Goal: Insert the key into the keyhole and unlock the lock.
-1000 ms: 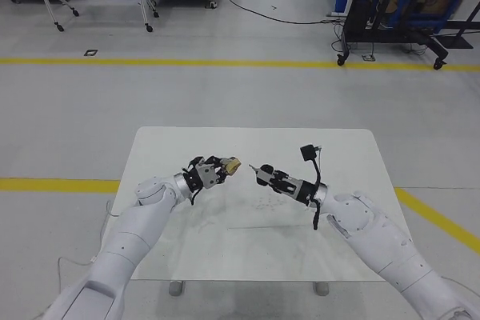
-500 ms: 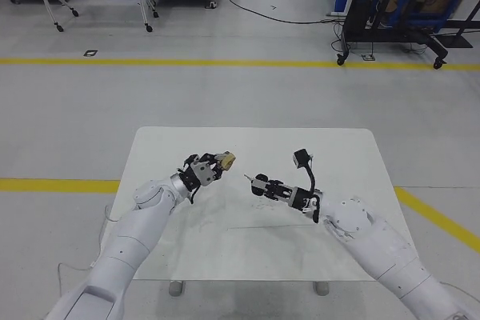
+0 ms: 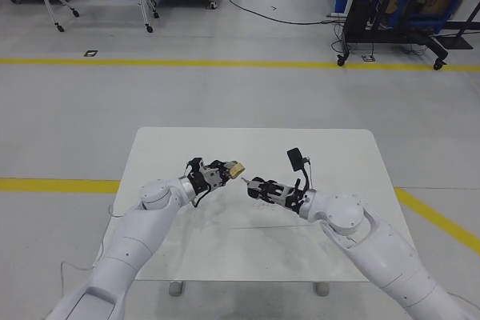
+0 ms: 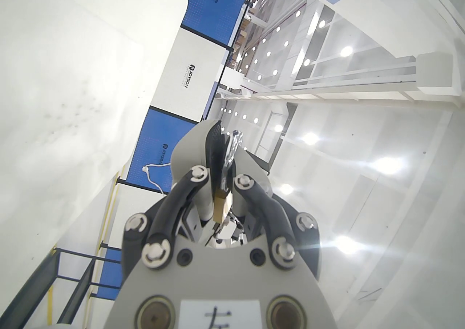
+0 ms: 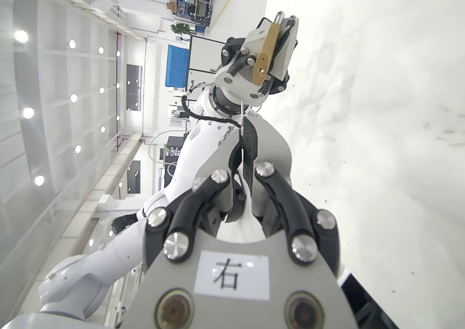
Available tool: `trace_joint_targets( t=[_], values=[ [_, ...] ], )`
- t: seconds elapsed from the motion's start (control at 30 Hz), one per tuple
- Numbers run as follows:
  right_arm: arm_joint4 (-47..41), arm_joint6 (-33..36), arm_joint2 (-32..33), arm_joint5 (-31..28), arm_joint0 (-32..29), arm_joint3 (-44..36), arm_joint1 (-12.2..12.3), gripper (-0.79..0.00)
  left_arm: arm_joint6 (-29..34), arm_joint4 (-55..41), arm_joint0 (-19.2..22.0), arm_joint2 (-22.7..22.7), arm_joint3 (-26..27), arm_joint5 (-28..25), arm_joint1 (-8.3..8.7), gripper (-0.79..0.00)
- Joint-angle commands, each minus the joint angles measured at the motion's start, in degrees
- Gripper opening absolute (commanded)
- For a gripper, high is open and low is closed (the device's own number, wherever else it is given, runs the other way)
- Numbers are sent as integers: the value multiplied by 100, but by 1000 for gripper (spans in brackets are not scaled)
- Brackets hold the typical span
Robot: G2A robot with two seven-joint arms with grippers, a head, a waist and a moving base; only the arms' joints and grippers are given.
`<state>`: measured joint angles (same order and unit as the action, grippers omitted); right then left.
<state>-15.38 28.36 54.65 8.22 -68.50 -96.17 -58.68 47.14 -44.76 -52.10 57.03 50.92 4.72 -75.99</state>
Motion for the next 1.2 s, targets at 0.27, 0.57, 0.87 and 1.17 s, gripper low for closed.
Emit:
trace_joint_targets(
  t=[0.27,0.57,0.87,1.17],
  values=[
    [4,47,-62,390,91,29,-84,-785,-18,136,-7,-33,28,73,-35,-785],
    [2,-23,-69,428,143,163,-159,-785,-62,239,-41,18,67,-18,-43,-785],
    [111,-100,-87,583,198,225,-224,-785,-43,382,-48,55,73,-47,-44,-785],
    [89,-102,-34,536,178,226,-275,-785,-124,463,-113,170,147,-49,-22,-785]
  ],
)
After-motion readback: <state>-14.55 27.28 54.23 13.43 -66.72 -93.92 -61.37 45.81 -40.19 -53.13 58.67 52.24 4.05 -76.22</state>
